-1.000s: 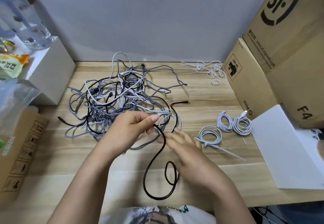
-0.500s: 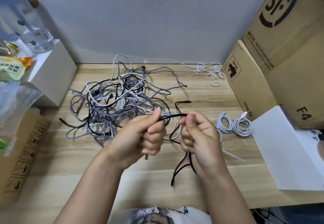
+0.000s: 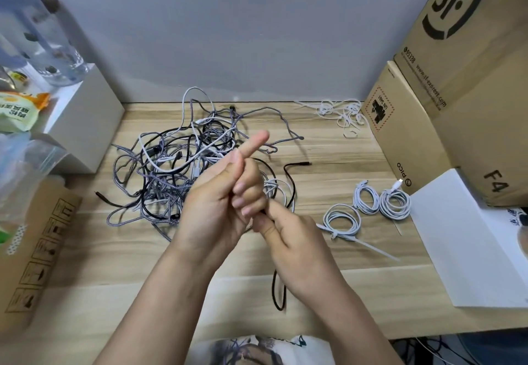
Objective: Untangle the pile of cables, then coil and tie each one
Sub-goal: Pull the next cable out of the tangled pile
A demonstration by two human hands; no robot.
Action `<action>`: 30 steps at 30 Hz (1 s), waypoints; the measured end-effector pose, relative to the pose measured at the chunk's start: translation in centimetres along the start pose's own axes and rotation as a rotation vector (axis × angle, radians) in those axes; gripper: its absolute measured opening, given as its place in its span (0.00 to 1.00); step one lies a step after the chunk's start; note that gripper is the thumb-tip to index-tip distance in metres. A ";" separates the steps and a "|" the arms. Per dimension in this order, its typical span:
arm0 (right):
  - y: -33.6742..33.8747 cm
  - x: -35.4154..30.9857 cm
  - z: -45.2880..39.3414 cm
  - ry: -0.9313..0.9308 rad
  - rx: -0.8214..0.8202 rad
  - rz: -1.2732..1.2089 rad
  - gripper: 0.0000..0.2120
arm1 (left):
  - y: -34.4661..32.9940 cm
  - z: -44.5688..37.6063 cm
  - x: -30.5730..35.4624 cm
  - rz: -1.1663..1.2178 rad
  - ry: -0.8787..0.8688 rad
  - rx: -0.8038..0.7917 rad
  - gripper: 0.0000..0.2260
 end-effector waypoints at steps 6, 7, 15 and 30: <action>1.0 -0.7 0.5 0.059 0.070 0.081 0.15 | -0.3 0.1 -0.3 -0.359 -0.037 -0.020 0.18; 1.2 -0.7 0.6 0.072 0.076 0.108 0.14 | -0.3 0.1 -0.4 -0.406 -0.039 -0.047 0.19; 4.1 -1.7 0.8 0.180 0.278 0.043 0.09 | 0.9 0.3 -1.5 -0.998 -0.007 -0.143 0.12; 7.5 -2.5 1.4 0.332 0.503 -0.227 0.07 | -1.7 2.6 -1.3 -0.589 0.280 -0.556 0.14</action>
Point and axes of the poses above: each hand's wrist, its own z-axis away from the middle knuckle, its own y-axis out of the back of the hand, x = y × z, the point moved 5 cm from there along -z, towards the middle knuckle, and after that the axes turned 1 degree about z, right-handed, at the moved point
